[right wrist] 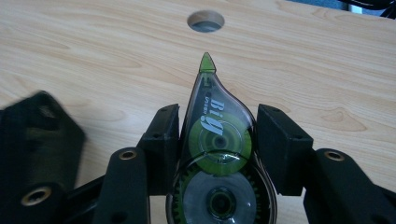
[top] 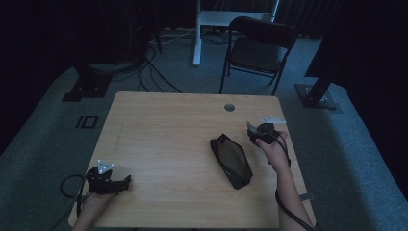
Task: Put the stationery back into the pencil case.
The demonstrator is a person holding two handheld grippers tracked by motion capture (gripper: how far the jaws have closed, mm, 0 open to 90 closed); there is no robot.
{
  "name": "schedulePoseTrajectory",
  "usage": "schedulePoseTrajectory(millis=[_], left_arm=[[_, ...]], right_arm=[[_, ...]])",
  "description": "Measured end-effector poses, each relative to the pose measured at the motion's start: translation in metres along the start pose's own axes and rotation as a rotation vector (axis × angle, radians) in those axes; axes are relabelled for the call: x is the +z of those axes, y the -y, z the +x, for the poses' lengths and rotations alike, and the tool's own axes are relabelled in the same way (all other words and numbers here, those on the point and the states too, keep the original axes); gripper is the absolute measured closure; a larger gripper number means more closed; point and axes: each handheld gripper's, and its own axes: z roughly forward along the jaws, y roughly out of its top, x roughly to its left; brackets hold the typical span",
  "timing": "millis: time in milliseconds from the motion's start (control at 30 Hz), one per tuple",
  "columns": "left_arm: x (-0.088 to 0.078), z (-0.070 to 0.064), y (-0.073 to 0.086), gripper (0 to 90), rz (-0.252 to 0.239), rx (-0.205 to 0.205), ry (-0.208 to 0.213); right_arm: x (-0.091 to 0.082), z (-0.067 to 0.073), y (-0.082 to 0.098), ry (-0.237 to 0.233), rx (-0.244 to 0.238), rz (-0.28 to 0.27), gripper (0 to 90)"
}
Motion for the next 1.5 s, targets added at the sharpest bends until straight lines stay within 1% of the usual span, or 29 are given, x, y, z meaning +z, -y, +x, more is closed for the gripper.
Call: schedulePoseTrajectory(millis=[67, 133, 200, 267, 300, 400, 467, 533, 567, 600, 633, 733, 800, 900, 933, 1000, 1067, 1133, 1200, 1233, 1300, 1333, 1433, 1467, 1500], left_arm=[[0.0, 0.0, 0.0, 0.6, 0.0, 0.0, 0.0], [0.0, 0.0, 0.0, 0.6, 0.0, 0.0, 0.0], [0.0, 0.0, 0.0, 0.6, 0.0, 0.0, 0.0], [0.0, 0.0, 0.0, 0.6, 0.0, 0.0, 0.0], [0.0, 0.0, 0.0, 0.5, 0.0, 0.0, 0.0], [0.0, 0.0, 0.0, 0.6, 0.0, 0.0, 0.0], [0.0, 0.0, 0.0, 0.6, 0.0, 0.0, 0.0], [0.0, 0.0, 0.0, 0.6, 0.0, 0.0, 0.0], [0.0, 0.0, 0.0, 0.6, 0.0, 0.0, 0.0], [0.0, 0.0, 0.0, 0.5, 0.0, 0.0, 0.0], [0.0, 0.0, 0.0, 0.5, 0.0, 0.0, 0.0], [0.0, 0.0, 0.0, 0.6, -0.001, -0.001, 0.0], [0.0, 0.0, 0.0, 0.5, -0.001, -0.001, 0.0], [0.0, 0.0, 0.0, 0.6, 0.0, 0.0, 0.0], [0.0, 0.0, 0.0, 0.6, 0.0, 0.0, 0.0], [0.0, 0.0, 0.0, 0.6, 0.0, 0.0, 0.0], [0.0, 0.0, 0.0, 0.5, 0.0, 0.0, 0.0], [0.0, 0.0, 0.0, 0.6, -0.001, -0.001, 0.0], [0.0, 0.0, 0.0, 0.6, -0.001, -0.001, 0.0], [0.0, 0.0, 0.0, 0.6, -0.001, -0.001, 0.0], [0.0, 0.0, 0.0, 0.6, -0.001, -0.001, 0.0], [0.0, 0.0, 0.0, 0.6, 0.0, -0.001, 0.0], [0.0, 0.0, 0.0, 0.6, 0.0, 0.0, 0.0], [0.0, 0.0, 0.0, 0.6, 0.0, 0.0, 0.0], [0.0, 0.0, 0.0, 0.6, 0.0, 0.0, 0.0]], right_arm=[[-0.006, 0.003, -0.001, 0.002, -0.012, -0.004, 50.5], [-0.014, 0.007, -0.002, -0.002, -0.011, -0.015, 50.5], [-0.021, 0.011, -0.003, -0.003, -0.02, -0.022, 50.5], [-0.026, 0.014, -0.003, -0.019, -0.011, -0.03, 50.5], [-0.03, 0.016, -0.003, -0.025, -0.015, -0.034, 50.5], [-0.038, 0.022, -0.003, -0.014, -0.025, -0.045, 50.5], [-0.044, 0.026, -0.003, 0.002, -0.029, -0.055, 50.6], [-0.05, 0.033, -0.003, -0.014, -0.027, -0.079, 50.5], [-0.053, 0.036, -0.004, 0.005, -0.04, -0.084, 50.6], [-0.056, 0.04, -0.005, 0.012, -0.051, -0.085, 50.5], [-0.059, 0.044, -0.006, -0.002, -0.046, -0.089, 50.6], [-0.065, 0.053, -0.007, 0.002, -0.063, -0.093, 50.5], [-0.069, 0.058, -0.008, -0.012, -0.06, -0.094, 50.6], [-0.073, 0.065, -0.006, -0.011, -0.051, -0.104, 50.6], [-0.074, 0.067, -0.004, -0.02, -0.039, -0.108, 50.6], [-0.075, 0.069, -0.002, -0.026, -0.03, -0.109, 50.6], [-0.077, 0.074, -0.001, -0.032, -0.037, -0.109, 50.6], [-0.079, 0.079, 0.001, -0.049, -0.034, -0.112, 50.6], [-0.08, 0.083, 0.002, -0.045, -0.045, -0.113, 50.6], [-0.08, 0.086, 0.002, -0.051, -0.038, -0.112, 50.6], [-0.08, 0.089, 0.003, -0.061, -0.031, -0.112, 50.6], [-0.079, 0.091, 0.004, -0.061, -0.035, -0.106, 50.6], [-0.076, 0.096, 0.008, -0.082, -0.023, -0.091, 50.6], [-0.075, 0.097, 0.009, -0.081, -0.024, -0.091, 50.6], [-0.074, 0.099, 0.011, -0.087, -0.014, -0.088, 50.6]])
